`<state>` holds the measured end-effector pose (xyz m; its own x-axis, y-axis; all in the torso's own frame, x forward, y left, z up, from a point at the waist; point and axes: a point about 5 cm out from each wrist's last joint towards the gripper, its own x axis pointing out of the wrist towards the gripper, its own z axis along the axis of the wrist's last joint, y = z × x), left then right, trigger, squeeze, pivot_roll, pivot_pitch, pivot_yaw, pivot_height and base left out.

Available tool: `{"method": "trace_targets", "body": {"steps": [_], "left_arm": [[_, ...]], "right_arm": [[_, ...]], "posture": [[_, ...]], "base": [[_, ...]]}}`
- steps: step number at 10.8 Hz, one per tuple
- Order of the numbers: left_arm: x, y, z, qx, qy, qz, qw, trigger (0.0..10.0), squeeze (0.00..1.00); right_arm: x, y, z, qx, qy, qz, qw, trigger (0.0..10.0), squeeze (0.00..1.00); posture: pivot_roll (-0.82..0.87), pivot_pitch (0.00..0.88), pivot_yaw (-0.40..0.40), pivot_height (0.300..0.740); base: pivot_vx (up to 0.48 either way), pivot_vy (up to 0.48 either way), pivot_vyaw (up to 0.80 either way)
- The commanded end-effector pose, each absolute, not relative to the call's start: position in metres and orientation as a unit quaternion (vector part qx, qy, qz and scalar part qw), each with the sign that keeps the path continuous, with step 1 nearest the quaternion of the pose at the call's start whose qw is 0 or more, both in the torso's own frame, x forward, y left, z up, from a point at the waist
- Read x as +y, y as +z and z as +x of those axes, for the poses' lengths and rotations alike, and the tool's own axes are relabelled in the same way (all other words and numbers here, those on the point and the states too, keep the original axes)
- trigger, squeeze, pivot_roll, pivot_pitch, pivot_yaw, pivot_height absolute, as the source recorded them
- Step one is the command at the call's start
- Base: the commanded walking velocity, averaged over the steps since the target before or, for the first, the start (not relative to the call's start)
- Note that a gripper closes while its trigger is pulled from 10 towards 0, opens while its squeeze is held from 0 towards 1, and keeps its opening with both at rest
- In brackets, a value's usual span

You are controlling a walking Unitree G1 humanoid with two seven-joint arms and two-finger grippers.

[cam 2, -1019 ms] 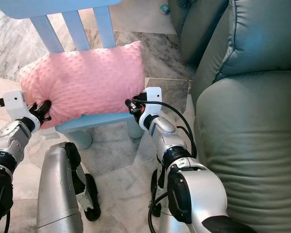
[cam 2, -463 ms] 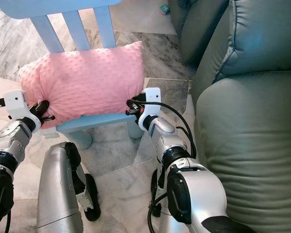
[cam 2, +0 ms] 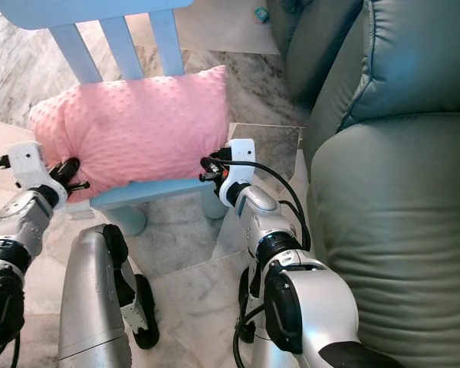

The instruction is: Move the pillow to the sofa

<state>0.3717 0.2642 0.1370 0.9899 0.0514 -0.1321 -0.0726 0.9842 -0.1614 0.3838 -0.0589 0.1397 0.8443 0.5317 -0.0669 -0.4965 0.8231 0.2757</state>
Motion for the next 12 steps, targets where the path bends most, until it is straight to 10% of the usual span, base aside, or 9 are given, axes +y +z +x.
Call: {"method": "trace_targets", "body": {"steps": [1,12], "left_arm": [[0.26,0.131,0.37,0.069,0.022,-0.068,0.995,0.0,0.0],[0.222,0.164,0.356,-0.103,-0.02,-0.021,0.994,0.0,0.0]], "right_arm": [[-0.055,0.134,0.381,0.078,0.274,0.119,0.951,0.0,0.0],[-0.105,0.188,0.378,-0.141,0.231,0.084,0.959,0.0,0.0]], "posture": [[0.05,0.425,-0.009,0.461],[-0.05,0.222,-0.003,0.461]], "base": [[0.0,0.0,0.0],[0.0,0.0,0.0]]}}
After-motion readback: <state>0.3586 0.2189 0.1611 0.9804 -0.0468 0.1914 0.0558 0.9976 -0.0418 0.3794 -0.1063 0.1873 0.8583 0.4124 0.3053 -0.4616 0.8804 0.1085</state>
